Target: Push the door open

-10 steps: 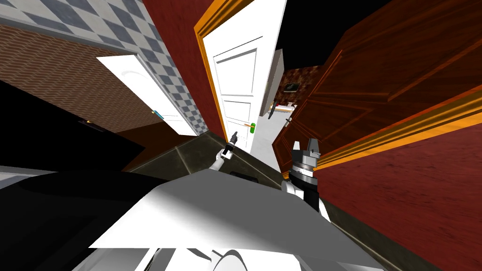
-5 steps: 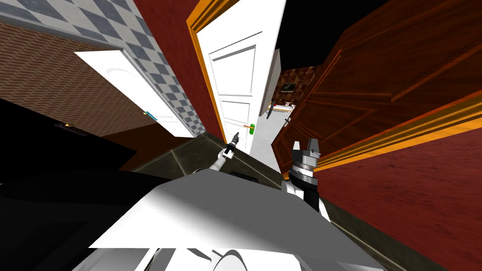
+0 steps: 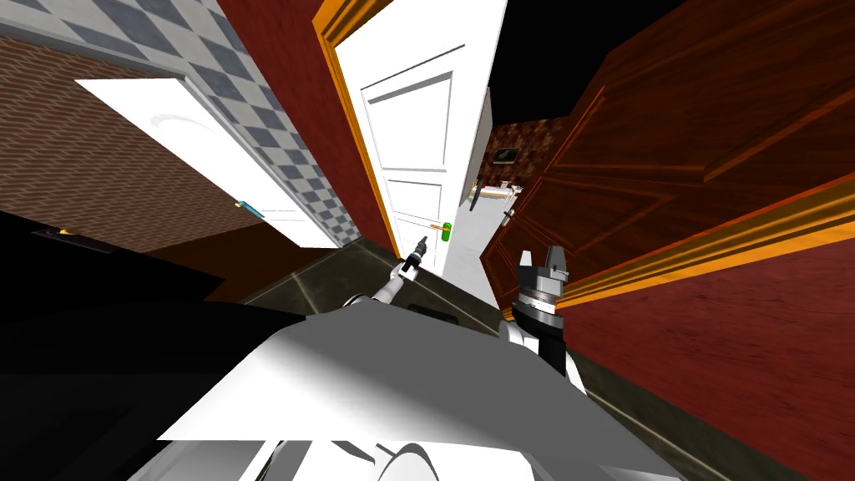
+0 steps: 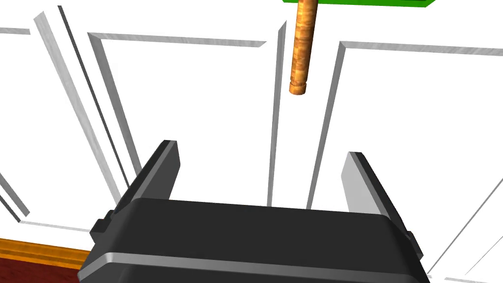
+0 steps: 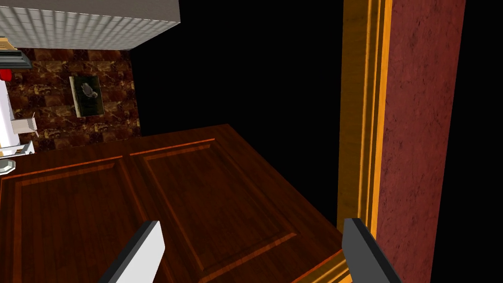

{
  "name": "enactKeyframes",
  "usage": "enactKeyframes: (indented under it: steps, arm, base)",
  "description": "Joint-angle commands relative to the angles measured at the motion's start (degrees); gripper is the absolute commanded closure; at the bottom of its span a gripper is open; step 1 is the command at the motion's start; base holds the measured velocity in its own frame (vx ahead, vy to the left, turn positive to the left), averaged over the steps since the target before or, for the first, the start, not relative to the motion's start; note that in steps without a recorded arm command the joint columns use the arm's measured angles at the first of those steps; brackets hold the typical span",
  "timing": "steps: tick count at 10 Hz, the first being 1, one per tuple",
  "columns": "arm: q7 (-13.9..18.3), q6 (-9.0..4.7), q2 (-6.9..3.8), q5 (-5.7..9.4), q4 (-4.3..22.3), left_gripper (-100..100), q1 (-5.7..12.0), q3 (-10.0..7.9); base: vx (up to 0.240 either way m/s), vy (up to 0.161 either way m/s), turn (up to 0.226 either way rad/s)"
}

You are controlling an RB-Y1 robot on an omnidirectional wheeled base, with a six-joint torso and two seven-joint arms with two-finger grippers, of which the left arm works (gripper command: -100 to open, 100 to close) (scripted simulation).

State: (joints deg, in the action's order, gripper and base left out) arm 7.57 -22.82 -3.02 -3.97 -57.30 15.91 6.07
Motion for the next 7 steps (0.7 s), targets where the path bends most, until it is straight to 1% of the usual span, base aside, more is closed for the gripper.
enactKeyframes:
  steps: [1, 2, 4, 5, 6, 7]
  arm:
    - [0.1, 0.25, 0.51, -0.06, 2.1, -100, 1.23, 0.21]
    - [0.2, 0.35, 0.66, -0.08, 2.9, -100, 1.71, 0.28]
    - [0.5, 0.73, 1.35, -0.13, 5.8, -100, 3.5, 0.57]
    - [0.6, 0.8, 1.48, -0.14, 6.3, -100, 3.84, 0.63]
    - [0.7, 0.99, 1.91, -0.16, 7.8, -100, 4.73, 0.77]
    - [0.6, 1.15, 1.7, -0.15, 6.8, -100, 4.34, 0.67]
  base:
    - [0.085, 0.032, -0.064]
    - [0.088, 0.051, -0.057]
    - [0.096, 0.065, -0.083]
    - [0.086, 0.057, -0.06]
    - [0.091, 0.053, -0.055]
    - [0.043, 0.026, -0.015]
